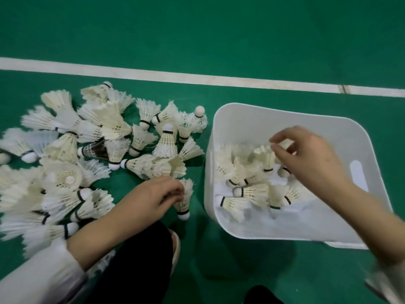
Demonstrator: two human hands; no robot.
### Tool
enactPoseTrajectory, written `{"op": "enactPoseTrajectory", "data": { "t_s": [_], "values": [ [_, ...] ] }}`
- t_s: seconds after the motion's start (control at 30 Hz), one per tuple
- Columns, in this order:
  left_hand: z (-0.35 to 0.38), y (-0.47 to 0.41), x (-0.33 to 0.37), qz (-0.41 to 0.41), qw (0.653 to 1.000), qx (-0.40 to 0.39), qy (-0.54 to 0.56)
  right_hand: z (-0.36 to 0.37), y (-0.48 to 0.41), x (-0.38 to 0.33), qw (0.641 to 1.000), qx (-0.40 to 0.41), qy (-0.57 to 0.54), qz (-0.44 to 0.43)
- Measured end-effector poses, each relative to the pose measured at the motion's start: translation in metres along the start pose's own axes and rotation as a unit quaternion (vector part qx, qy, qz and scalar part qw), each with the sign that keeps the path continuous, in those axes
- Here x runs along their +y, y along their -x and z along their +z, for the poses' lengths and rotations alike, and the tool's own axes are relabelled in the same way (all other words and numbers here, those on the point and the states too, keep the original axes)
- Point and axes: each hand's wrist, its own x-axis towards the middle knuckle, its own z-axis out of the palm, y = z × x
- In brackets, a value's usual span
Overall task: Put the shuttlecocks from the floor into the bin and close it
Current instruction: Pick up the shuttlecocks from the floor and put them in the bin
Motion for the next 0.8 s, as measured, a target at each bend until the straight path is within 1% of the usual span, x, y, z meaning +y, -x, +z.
{"op": "enactPoseTrajectory", "data": {
  "t_s": [0.03, 0.07, 0.1, 0.13, 0.2, 0.27, 0.33, 0.43, 0.47, 0.53, 0.57, 0.6, 0.63, 0.7, 0.73, 0.8],
  "values": [
    [-0.005, 0.002, 0.002, 0.002, 1.0, 0.008, -0.004, -0.008, 0.007, -0.023, 0.998, 0.0, -0.048, -0.034],
    [-0.009, 0.005, 0.003, 0.004, 1.0, 0.02, -0.006, -0.012, 0.015, -0.048, 0.993, -0.023, -0.091, -0.075],
    [-0.014, 0.007, 0.005, 0.001, 0.999, 0.033, -0.007, -0.009, 0.021, -0.072, 0.984, -0.067, -0.117, -0.115],
    [-0.018, 0.01, 0.006, -0.004, 0.999, 0.046, -0.006, 0.0, 0.027, -0.091, 0.975, -0.117, -0.121, -0.147],
    [-0.026, 0.015, 0.007, -0.008, 0.997, 0.071, -0.002, 0.037, 0.032, -0.118, 0.96, -0.199, -0.072, -0.185],
    [-0.032, 0.021, 0.005, -0.006, 0.996, 0.089, -0.011, 0.079, 0.034, -0.135, 0.955, -0.232, -0.035, -0.184],
    [-0.038, 0.029, -0.002, -0.014, 0.996, 0.09, -0.009, 0.112, 0.035, -0.144, 0.96, -0.22, -0.043, -0.169],
    [-0.048, 0.047, -0.017, -0.043, 0.995, 0.087, 0.018, 0.138, 0.034, -0.15, 0.971, -0.191, -0.053, -0.135],
    [-0.054, 0.055, -0.022, -0.074, 0.991, 0.105, 0.04, 0.145, 0.035, -0.15, 0.974, -0.18, -0.06, -0.126],
    [-0.07, 0.075, -0.037, -0.159, 0.969, 0.178, 0.065, 0.158, 0.04, -0.15, 0.977, -0.16, -0.094, -0.108],
    [-0.078, 0.085, -0.045, -0.209, 0.953, 0.216, 0.04, 0.163, 0.043, -0.151, 0.976, -0.154, -0.119, -0.103],
    [-0.085, 0.094, -0.055, -0.26, 0.936, 0.238, -0.001, 0.168, 0.046, -0.152, 0.973, -0.152, -0.143, -0.102],
    [-0.089, 0.101, -0.065, -0.306, 0.92, 0.243, -0.036, 0.172, 0.047, -0.154, 0.97, -0.153, -0.156, -0.106],
    [-0.09, 0.106, -0.079, -0.373, 0.9, 0.219, -0.055, 0.18, 0.046, -0.158, 0.967, -0.157, -0.156, -0.13],
    [-0.087, 0.106, -0.082, -0.386, 0.898, 0.201, -0.06, 0.183, 0.043, -0.16, 0.965, -0.159, -0.151, -0.142],
    [-0.079, 0.099, -0.083, -0.381, 0.902, 0.176, -0.103, 0.186, 0.038, -0.164, 0.965, -0.165, -0.142, -0.149]
  ]
}}
